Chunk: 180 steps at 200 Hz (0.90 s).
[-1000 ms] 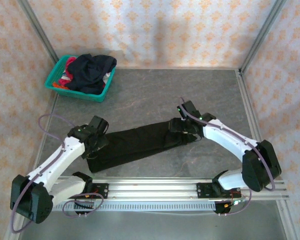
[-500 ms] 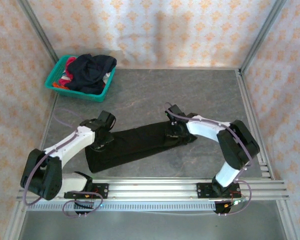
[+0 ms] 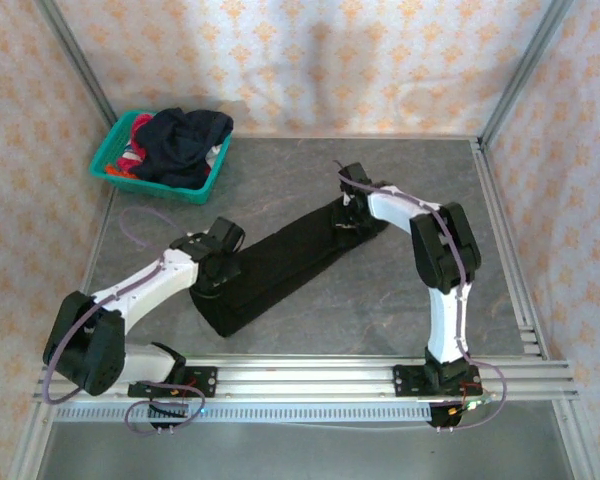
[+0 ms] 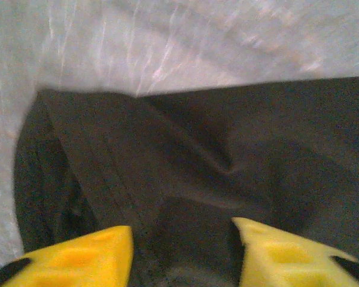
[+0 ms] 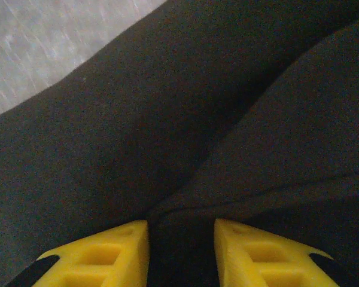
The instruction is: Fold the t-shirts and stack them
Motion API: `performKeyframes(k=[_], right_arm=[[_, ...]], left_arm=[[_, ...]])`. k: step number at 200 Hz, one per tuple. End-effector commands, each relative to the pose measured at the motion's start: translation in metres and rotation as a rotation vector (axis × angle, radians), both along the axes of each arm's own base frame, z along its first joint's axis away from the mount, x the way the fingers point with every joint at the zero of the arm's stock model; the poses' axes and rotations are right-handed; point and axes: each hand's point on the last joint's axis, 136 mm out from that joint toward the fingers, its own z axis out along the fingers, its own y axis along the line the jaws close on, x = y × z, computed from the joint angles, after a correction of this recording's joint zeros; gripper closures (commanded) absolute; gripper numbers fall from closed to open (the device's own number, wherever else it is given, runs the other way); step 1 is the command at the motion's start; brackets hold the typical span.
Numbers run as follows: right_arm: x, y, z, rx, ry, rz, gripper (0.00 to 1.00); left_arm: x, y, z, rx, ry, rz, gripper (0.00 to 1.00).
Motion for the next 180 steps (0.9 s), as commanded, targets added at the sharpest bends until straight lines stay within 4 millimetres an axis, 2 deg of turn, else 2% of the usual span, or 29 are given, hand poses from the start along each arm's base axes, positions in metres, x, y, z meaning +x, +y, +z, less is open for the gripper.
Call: performKeyframes(k=[1, 26, 39, 53, 68, 87, 114, 143, 180], right_arm=[[0.003, 0.004, 0.008, -0.025, 0.022, 0.125, 0.62], [0.009, 0.016, 0.062, 0.104, -0.122, 0.077, 0.46], [-0.001, 0.018, 0.083, 0.149, -0.184, 0.038, 0.39], [-0.023, 0.019, 0.086, 0.179, -0.192, -0.007, 0.37], [-0.05, 0.027, 0.082, 0.197, -0.172, -0.024, 0.37], [-0.077, 0.034, 0.071, 0.189, -0.139, -0.041, 0.37], [-0.1, 0.044, 0.041, 0.233, -0.044, -0.124, 0.44], [-0.097, 0.042, 0.025, 0.217, -0.026, -0.178, 0.58], [-0.067, 0.022, 0.013, 0.151, -0.025, -0.213, 0.7]], left_arm=[[0.031, 0.009, 0.022, 0.096, -0.047, -0.045, 0.42], [0.069, 0.017, 0.017, 0.156, -0.017, -0.074, 0.41], [0.081, 0.029, 0.007, 0.184, 0.025, -0.063, 0.4], [0.085, 0.041, -0.001, 0.232, 0.092, -0.061, 0.4], [0.08, 0.045, -0.008, 0.259, 0.136, -0.08, 0.4], [0.07, 0.048, -0.029, 0.227, 0.177, -0.082, 0.41], [0.054, 0.048, -0.057, 0.183, 0.252, -0.076, 0.54], [0.028, 0.042, -0.067, 0.12, 0.266, -0.066, 0.67], [-0.009, 0.036, -0.074, 0.085, 0.298, -0.065, 0.73]])
